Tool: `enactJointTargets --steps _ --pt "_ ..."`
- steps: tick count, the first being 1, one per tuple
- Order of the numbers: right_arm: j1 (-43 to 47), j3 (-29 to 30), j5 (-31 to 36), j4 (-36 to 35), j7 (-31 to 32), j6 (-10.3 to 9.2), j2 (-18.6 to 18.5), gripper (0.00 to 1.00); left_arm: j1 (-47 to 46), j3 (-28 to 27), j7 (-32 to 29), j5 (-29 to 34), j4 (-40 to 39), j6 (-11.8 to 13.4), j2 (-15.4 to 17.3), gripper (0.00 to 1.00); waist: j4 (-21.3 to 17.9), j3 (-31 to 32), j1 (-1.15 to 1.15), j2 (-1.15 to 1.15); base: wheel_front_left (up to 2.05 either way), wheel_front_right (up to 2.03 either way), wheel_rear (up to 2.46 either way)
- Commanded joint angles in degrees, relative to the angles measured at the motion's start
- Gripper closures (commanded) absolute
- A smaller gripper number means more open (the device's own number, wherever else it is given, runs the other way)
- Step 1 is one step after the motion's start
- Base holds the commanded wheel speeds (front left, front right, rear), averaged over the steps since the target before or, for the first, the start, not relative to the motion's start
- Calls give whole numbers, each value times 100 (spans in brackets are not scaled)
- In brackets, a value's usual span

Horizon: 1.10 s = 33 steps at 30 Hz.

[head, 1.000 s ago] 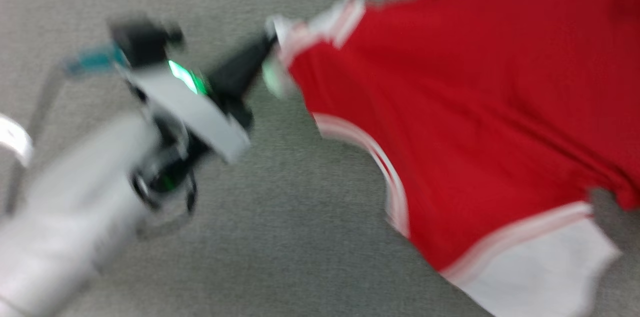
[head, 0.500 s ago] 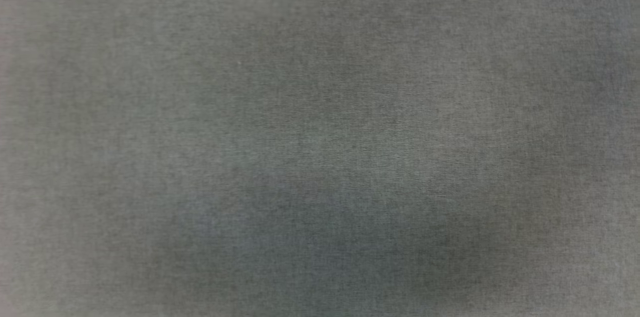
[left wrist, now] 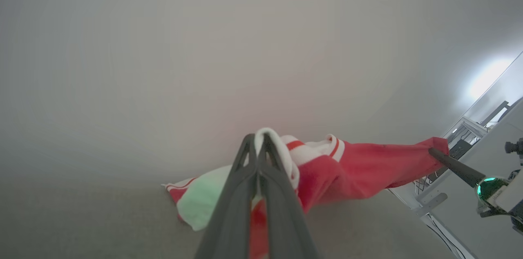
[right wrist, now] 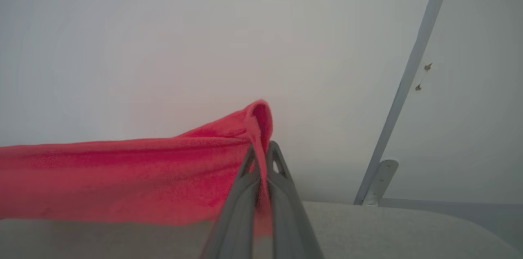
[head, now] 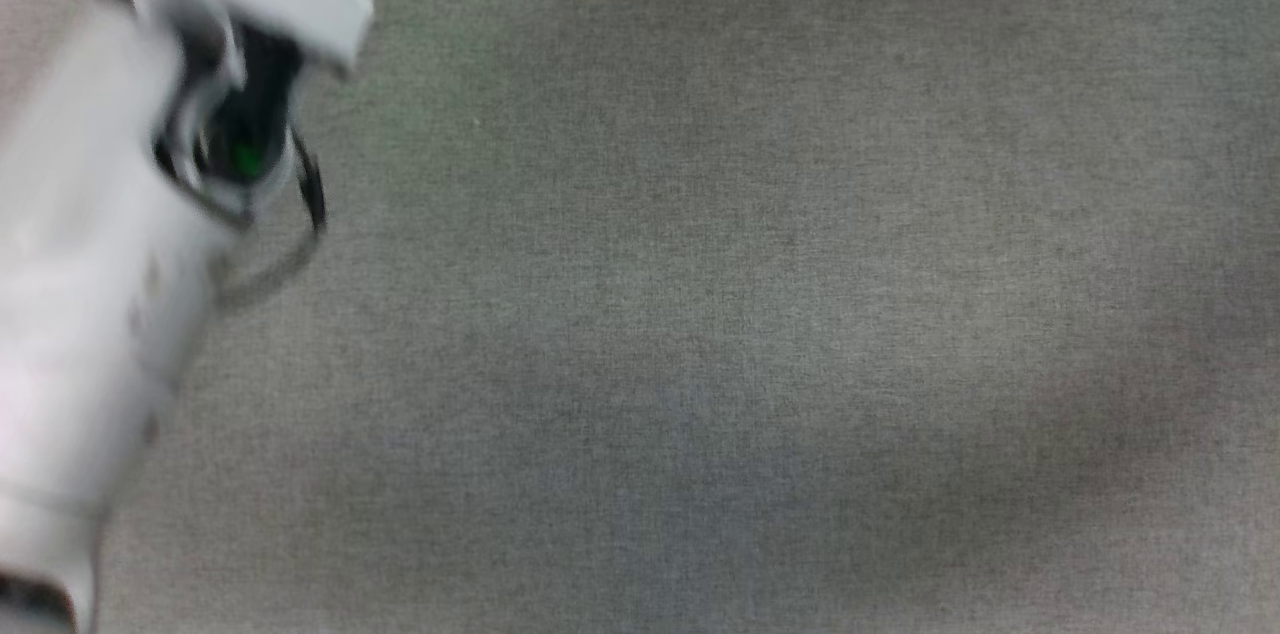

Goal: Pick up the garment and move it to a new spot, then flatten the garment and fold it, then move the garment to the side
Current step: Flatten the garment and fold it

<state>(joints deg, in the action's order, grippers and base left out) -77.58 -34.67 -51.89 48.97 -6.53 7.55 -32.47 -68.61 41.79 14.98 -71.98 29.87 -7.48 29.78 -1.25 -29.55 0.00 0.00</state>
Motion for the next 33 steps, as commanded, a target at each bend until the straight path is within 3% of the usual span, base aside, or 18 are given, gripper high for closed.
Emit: enactJointTargets --steps 1,6,11,16,23,28,33 --pt "295 -38 -165 -146 23 -13 -116 100 375 -148 24 30 -162 8 28 100 -24 24 0 0 0 0 0" --pt "1707 -296 -852 -1146 295 -11 -488 100 1981 -457 24 564 -1028 8 77 100 49 238 0 0 0 0 0" --pt "3018 -317 -1482 -2227 640 -11 -1091 100 3329 -634 24 917 -1861 8 135 100 86 536 0 0 0 0 0" --pt "4197 -17 -1885 -3127 782 -11 -1705 100 4514 -984 24 1073 -2611 8 206 100 129 804 0 0 0 0 0" --pt "5863 537 -2114 -4152 759 -11 -2260 100 5992 -1280 17 1205 -3657 8 467 100 61 940 0 0 0 0 0" --pt "6751 1063 -2033 -4670 715 -11 -2299 100 6584 -1349 17 1325 -4173 8 594 100 53 958 0 0 0 0 0" --pt "6935 1628 -1811 -4924 907 -11 -2029 100 6180 -1239 -42 1309 -4243 8 715 100 51 1005 0 0 0 0 0"
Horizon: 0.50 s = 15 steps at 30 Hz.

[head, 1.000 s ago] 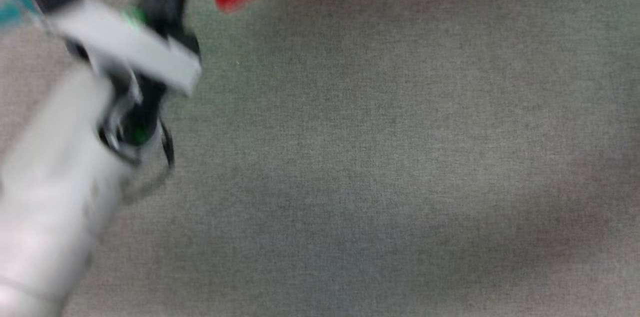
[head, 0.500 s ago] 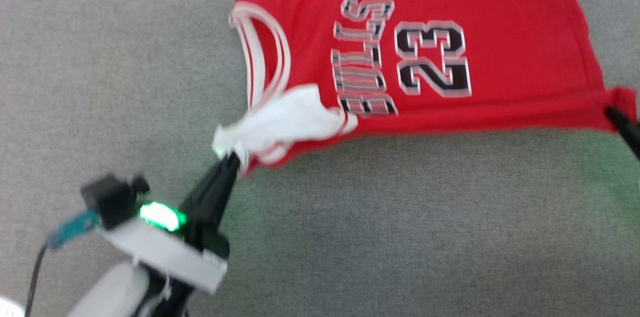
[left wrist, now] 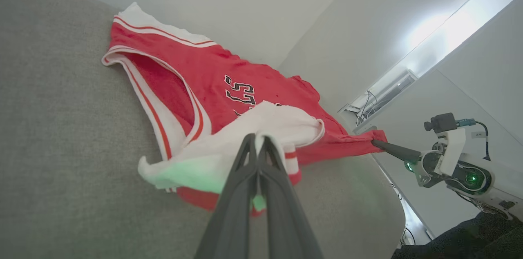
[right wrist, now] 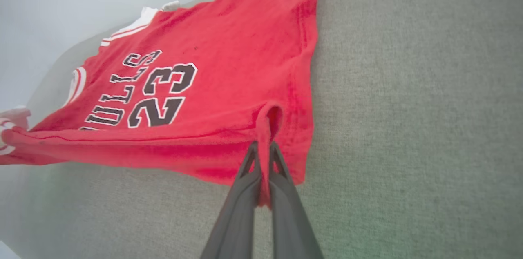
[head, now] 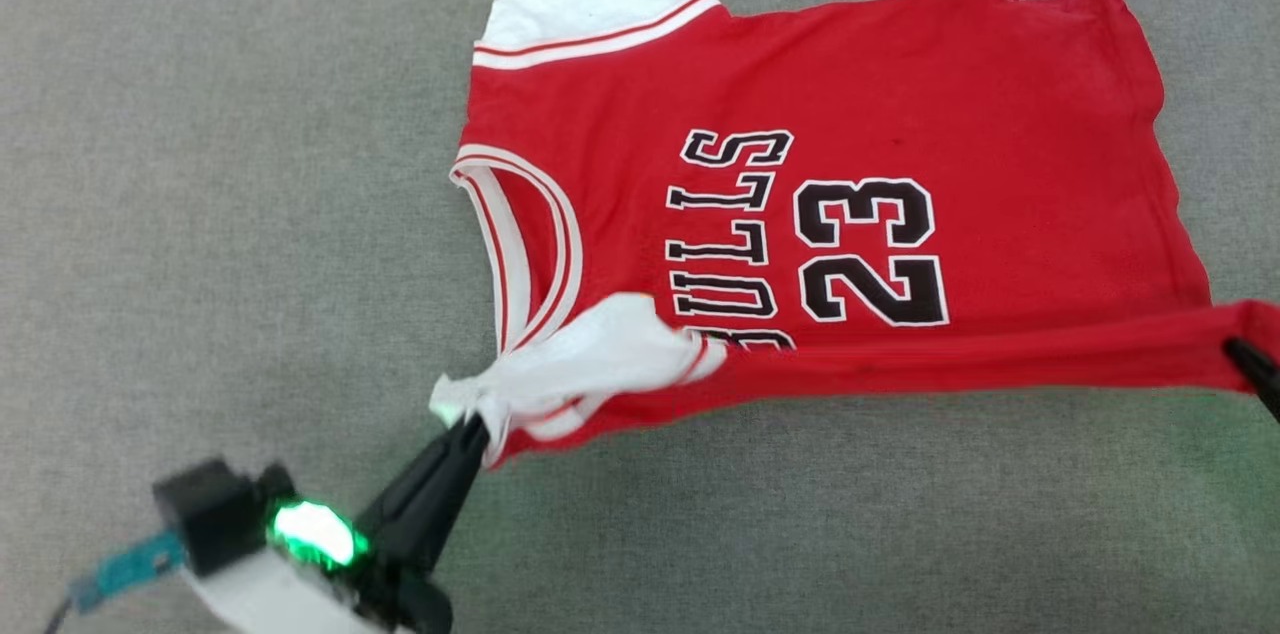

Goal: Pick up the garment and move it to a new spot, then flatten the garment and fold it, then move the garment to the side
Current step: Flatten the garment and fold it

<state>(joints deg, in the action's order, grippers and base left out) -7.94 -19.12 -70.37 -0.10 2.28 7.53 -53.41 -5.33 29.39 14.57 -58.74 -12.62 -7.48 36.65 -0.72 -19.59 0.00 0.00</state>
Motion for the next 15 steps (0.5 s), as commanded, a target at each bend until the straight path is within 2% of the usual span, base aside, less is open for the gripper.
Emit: enactJointTargets --steps 1,3,6,8,13,15 --pt "-105 164 88 -27 105 -9 173 100 -324 50 -33 -88 29 8 3 100 -4 25 0 0 0 0 0" --pt "-196 258 123 -9 194 -9 282 100 -507 86 -60 -219 59 8 -48 100 -5 37 0 0 0 0 0" --pt "-568 408 233 154 556 -9 669 100 -1159 254 -240 -661 307 8 -96 100 -23 29 0 0 0 0 0" --pt "-937 452 271 342 805 -9 979 100 -1601 399 -415 -794 640 8 -14 100 -70 -13 0 0 0 0 0" --pt "-1777 351 883 1057 1210 -8 1498 100 -2499 731 -564 -1154 1543 8 -118 100 -129 -204 0 0 0 0 0" --pt "-2043 334 1332 1321 1124 -9 1527 100 -2752 835 -484 -1261 1879 7 -227 100 -139 -291 0 0 0 0 0"
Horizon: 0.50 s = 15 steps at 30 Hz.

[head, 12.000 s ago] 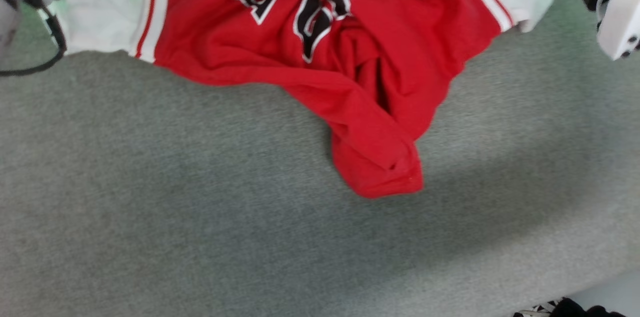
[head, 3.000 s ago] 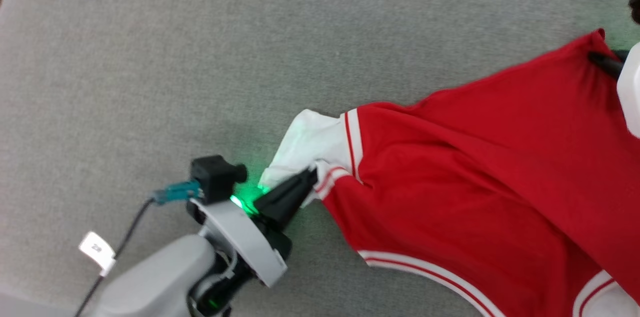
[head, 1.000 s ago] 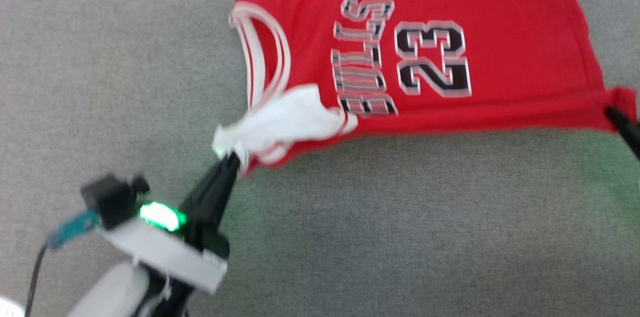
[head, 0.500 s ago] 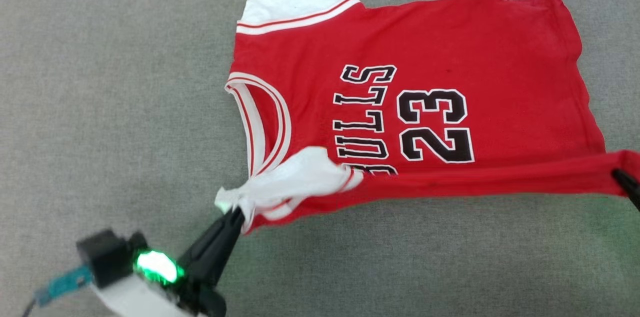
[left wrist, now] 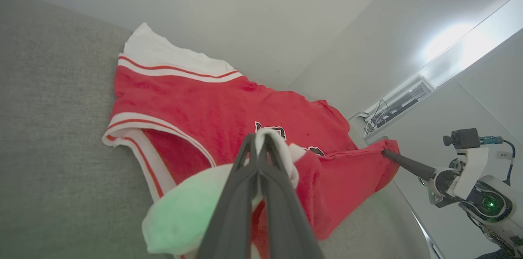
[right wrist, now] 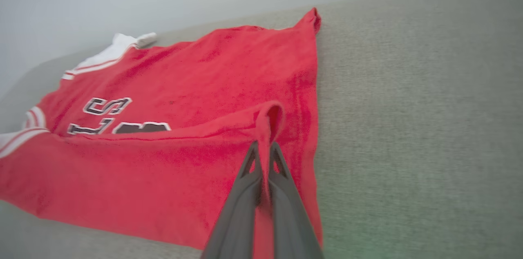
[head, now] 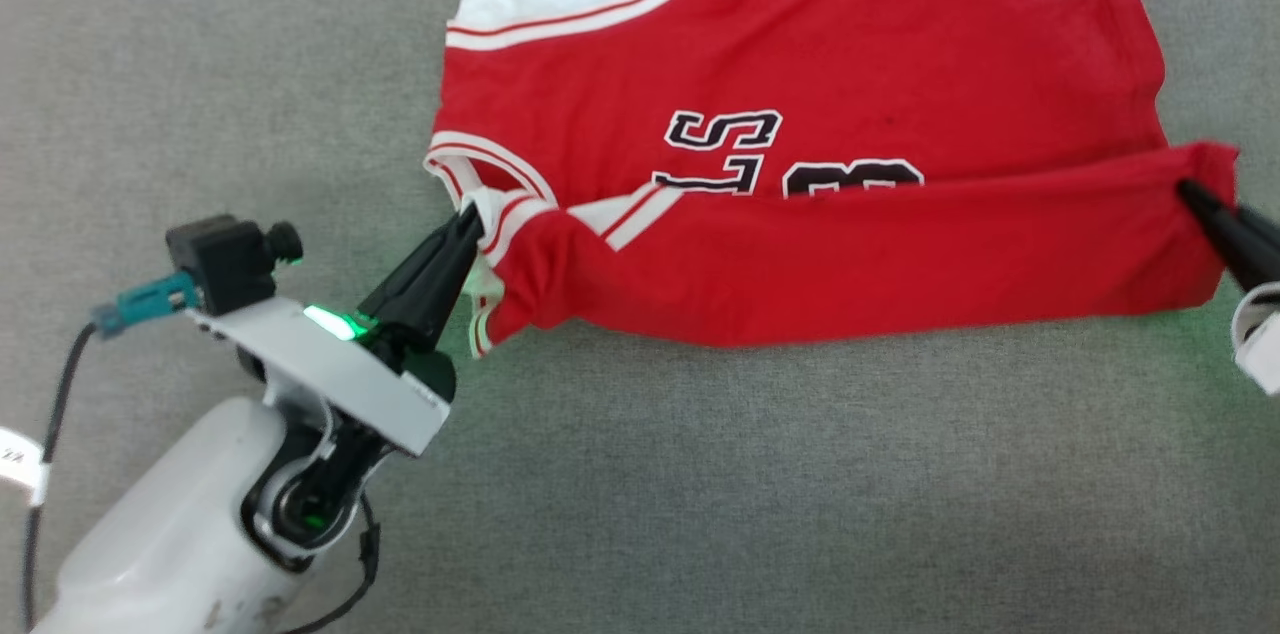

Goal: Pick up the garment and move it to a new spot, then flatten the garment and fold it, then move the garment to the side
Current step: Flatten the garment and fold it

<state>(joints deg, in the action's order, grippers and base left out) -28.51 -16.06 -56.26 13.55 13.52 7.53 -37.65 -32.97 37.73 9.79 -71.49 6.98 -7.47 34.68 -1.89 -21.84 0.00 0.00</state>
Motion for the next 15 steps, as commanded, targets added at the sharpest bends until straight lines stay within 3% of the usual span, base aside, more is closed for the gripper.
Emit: enactJointTargets --steps 1,3,11,12,13,14,15 --pt "-62 6 90 74 -60 -9 1 100 -88 51 38 -52 62 6 -77 100 -22 -108 0 0 0 0 0" --pt "-163 -11 254 272 -131 -9 221 100 -223 186 87 -97 358 7 -52 100 -38 -180 0 0 0 0 0" --pt "-474 -251 799 831 -455 -9 481 100 -578 766 280 -172 1233 7 -3 100 -100 -327 0 0 0 0 0" --pt "-514 -291 835 880 -493 -9 508 100 -608 824 303 -143 1319 7 23 96 -108 -314 0 0 0 0 0" --pt "-542 -349 889 923 -527 -9 513 100 -634 888 327 -110 1416 9 53 60 -111 -300 0 0 0 0 0" --pt "-562 -403 914 968 -560 -9 533 78 -675 959 347 -38 1497 10 106 11 -111 -274 0 0 0 0 0" --pt "-574 -444 921 1014 -610 -9 557 55 -713 1017 365 2 1552 10 140 0 -109 -236 0 0 0 0 0"
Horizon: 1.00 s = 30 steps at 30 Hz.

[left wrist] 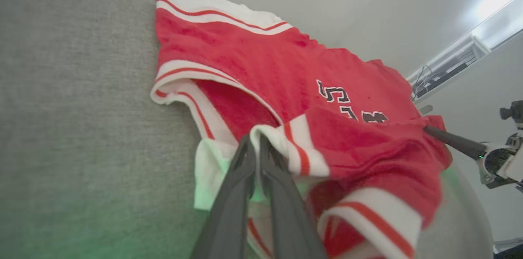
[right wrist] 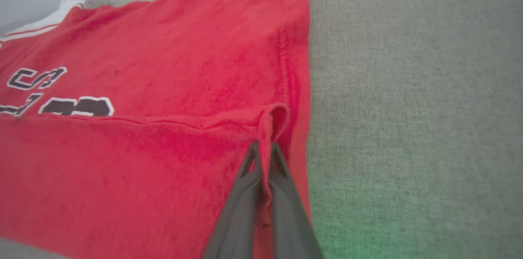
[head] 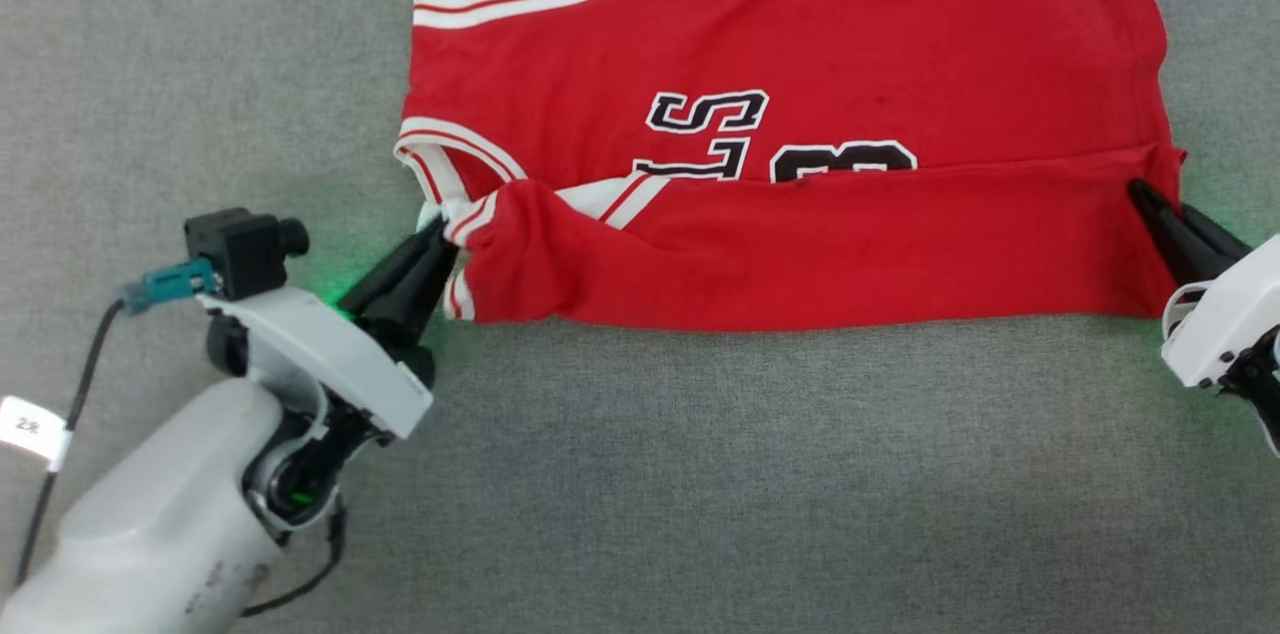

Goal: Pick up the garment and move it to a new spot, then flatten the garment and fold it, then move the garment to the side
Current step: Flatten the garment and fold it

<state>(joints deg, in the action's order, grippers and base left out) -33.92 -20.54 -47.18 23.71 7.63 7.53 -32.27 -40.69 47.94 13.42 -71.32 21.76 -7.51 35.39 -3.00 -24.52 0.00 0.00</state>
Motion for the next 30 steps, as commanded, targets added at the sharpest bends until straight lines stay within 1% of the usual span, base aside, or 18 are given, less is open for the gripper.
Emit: enactJointTargets --steps 1,2,5,7,9,12,15,18,20,23,25,27,30 --pt "-44 -40 63 18 -63 -9 13 9 10 58 18 10 92 14 95 0 4 77 0 0 0 0 0" --pt "-41 -71 73 43 -110 -9 1 0 -46 113 30 57 94 13 139 0 10 133 0 0 0 0 0" --pt "55 -66 56 82 -264 -9 -36 0 -216 233 34 169 54 11 383 0 56 333 0 0 0 0 0" --pt "122 -36 53 89 -349 -9 -74 0 -299 311 -109 218 15 11 589 0 91 464 0 0 0 0 0" --pt "187 1 37 79 -411 -9 -77 0 -412 386 -358 293 -65 13 787 0 119 584 0 0 0 0 0" --pt "241 88 12 21 -461 -9 -64 0 -604 469 -885 315 -275 157 1056 0 150 712 0 0 0 0 0" --pt "312 92 35 -44 -433 -9 -24 0 -692 585 -1658 141 -721 501 1212 0 157 775 0 0 0 0 0" --pt "297 93 78 -146 -378 -9 13 0 -646 743 -2629 -257 -1274 842 1343 0 121 781 0 0 0 0 0" --pt "283 96 105 -212 -341 -9 41 0 -604 851 -3153 -483 -1643 1029 1421 0 69 742 0 0 0 0 0" --pt "244 107 126 -325 -324 -9 78 0 -559 980 -3630 -651 -1860 1297 1469 0 -30 657 0 0 0 0 0" --pt "230 113 137 -381 -316 -9 98 0 -531 985 -3723 -774 -1797 1424 1375 0 -114 590 0 0 0 0 0" --pt "217 109 145 -426 -285 -9 91 0 -460 936 -3749 -964 -1554 1497 1257 0 -199 528 0 0 0 0 0" --pt "159 123 162 -478 -276 -9 97 0 -427 959 -3806 -1066 -983 1483 1132 0 -349 439 0 0 0 0 0"
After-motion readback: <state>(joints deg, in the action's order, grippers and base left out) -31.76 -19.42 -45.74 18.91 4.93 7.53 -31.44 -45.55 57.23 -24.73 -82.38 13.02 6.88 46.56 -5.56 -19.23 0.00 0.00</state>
